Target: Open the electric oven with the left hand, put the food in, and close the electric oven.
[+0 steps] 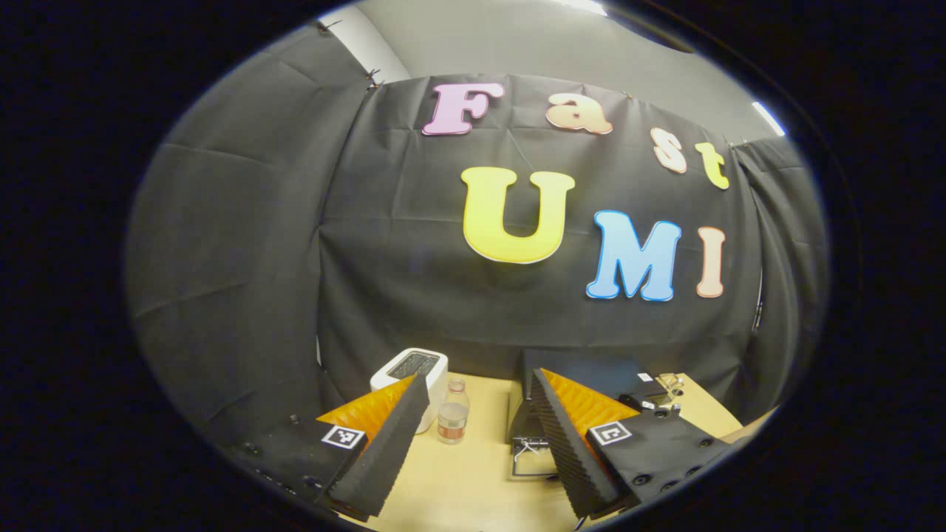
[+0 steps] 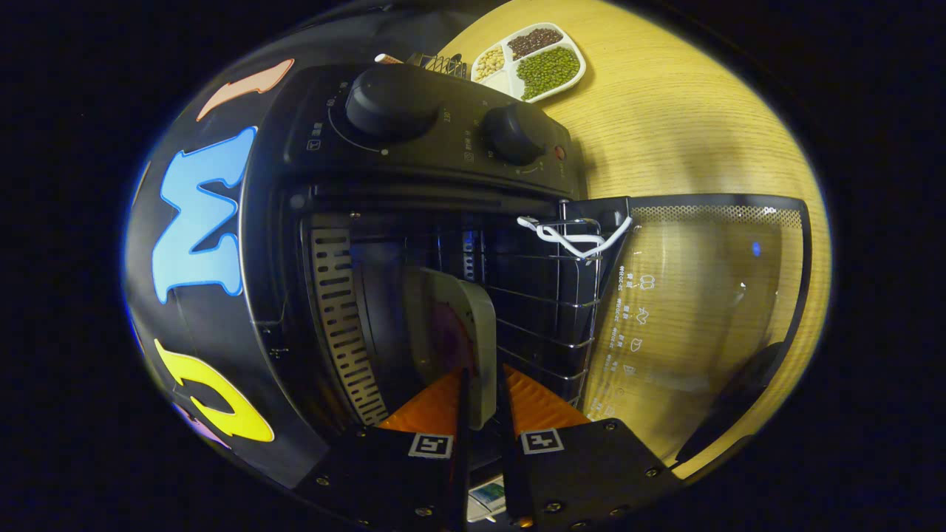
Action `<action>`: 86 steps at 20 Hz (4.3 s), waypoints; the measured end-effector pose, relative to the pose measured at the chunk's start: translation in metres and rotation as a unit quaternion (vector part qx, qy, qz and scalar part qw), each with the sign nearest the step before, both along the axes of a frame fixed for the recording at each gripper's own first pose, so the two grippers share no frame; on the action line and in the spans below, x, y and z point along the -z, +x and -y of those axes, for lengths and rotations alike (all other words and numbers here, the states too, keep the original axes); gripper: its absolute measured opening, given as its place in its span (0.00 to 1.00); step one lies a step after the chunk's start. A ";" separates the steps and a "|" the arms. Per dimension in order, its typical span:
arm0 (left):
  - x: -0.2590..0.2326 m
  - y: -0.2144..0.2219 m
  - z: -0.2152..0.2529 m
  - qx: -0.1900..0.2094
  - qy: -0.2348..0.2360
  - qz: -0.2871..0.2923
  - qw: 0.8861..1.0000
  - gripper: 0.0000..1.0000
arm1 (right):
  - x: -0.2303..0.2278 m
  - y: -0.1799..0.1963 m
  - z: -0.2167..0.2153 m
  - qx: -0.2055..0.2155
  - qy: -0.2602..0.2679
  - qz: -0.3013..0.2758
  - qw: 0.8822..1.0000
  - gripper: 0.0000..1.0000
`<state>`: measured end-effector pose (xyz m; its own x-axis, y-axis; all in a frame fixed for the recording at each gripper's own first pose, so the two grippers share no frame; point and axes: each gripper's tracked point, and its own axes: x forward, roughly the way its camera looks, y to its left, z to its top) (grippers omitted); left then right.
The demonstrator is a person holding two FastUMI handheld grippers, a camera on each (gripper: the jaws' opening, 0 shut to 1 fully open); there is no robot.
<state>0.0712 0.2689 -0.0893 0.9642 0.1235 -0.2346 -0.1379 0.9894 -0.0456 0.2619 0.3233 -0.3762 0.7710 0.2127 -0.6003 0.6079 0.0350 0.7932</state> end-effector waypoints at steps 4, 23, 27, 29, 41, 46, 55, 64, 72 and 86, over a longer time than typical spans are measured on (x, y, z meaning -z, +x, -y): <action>0.002 0.012 0.028 0.021 -0.004 0.005 1.000 0.95 | -0.009 -0.021 0.014 -0.080 -0.074 0.020 0.994 0.23; 0.017 0.040 0.190 0.121 -0.001 0.011 0.993 0.98 | -0.238 -0.135 0.181 -0.258 -0.512 0.286 0.768 0.32; 0.024 0.040 0.217 0.135 -0.001 0.001 0.991 0.95 | -0.293 -0.160 0.213 -0.228 -0.546 0.323 0.739 0.49; 0.033 0.041 0.229 0.140 -0.004 -0.010 0.990 0.97 | -0.306 -0.171 0.224 -0.222 -0.552 0.333 0.732 0.67; 0.181 0.032 0.251 0.145 0.007 -0.237 0.960 0.95 | -0.340 -0.195 0.264 -0.183 -0.600 0.344 0.699 0.94; 0.232 0.024 0.247 0.132 -0.016 -0.320 0.938 0.98 | -0.338 -0.195 0.273 -0.176 -0.610 0.335 0.697 0.94; 0.330 0.011 0.235 0.117 -0.022 -0.453 0.884 0.95 | -0.320 -0.193 0.295 -0.170 -0.623 0.295 0.704 0.94; 0.386 0.014 0.223 0.112 0.001 -0.519 0.847 0.98 | -0.316 -0.196 0.309 -0.157 -0.632 0.258 0.713 0.94; 0.409 0.024 0.222 0.108 0.005 -0.537 0.837 0.92 | -0.313 -0.196 0.312 -0.166 -0.628 0.251 0.718 0.94; 0.389 0.025 0.221 0.109 0.008 -0.512 0.852 0.95 | -0.308 -0.189 0.301 -0.190 -0.622 0.262 0.713 0.94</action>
<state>0.0965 0.0475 -0.4780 0.2560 -0.0204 -0.9665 0.0893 0.9960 0.0026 0.0732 0.0225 -0.0680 0.9874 0.0208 -0.1567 -0.0021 0.9929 0.1188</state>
